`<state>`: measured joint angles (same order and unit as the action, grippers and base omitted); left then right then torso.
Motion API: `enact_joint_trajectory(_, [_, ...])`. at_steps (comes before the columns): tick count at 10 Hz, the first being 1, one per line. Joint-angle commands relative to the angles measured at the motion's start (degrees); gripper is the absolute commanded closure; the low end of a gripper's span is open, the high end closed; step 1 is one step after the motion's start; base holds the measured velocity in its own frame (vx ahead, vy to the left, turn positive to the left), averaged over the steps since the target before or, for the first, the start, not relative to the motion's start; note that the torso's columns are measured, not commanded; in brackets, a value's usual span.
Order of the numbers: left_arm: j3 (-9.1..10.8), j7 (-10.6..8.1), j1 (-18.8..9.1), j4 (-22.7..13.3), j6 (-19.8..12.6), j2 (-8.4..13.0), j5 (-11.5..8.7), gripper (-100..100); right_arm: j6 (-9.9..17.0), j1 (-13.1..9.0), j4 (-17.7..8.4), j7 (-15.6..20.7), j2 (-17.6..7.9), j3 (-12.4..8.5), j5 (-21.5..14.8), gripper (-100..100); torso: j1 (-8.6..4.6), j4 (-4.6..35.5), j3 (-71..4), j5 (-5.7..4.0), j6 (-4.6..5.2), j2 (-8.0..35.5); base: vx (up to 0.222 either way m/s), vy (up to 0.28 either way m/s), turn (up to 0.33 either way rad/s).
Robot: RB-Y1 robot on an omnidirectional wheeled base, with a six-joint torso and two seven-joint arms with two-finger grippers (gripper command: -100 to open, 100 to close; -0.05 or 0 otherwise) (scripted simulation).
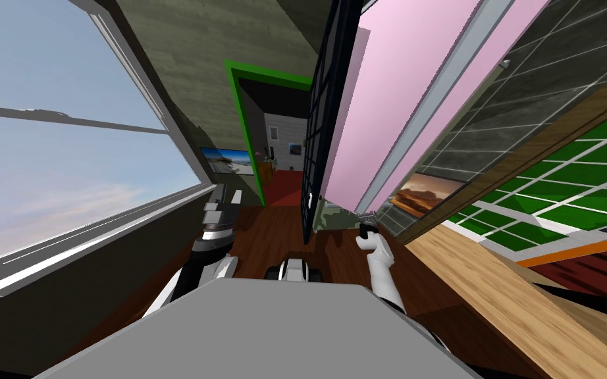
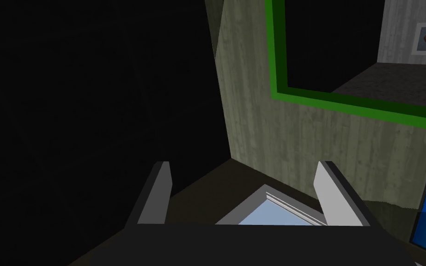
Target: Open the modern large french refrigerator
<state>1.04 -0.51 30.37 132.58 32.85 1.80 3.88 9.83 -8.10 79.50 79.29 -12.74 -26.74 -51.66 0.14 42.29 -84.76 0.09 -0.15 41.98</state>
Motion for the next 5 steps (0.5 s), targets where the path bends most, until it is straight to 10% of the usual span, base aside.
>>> enact_joint_trajectory(1, [0.0,0.0,0.01,0.0,0.0,0.0,0.0,0,3.02,0.49,0.07,-2.84,-2.32,2.99,-0.56,-100,-0.03,-0.02,0.04,-0.02,0.1,0.06,-0.016,-0.014,0.067])
enact_joint_trajectory(5, [0.0,0.0,0.01,0.0,0.0,0.0,0.0,0,7.95,1.46,0.11,-8.87,-6.84,8.13,-1.85,-100,-0.14,0.03,0.2,-0.08,0.14,0.32,-0.009,-0.026,0.062])
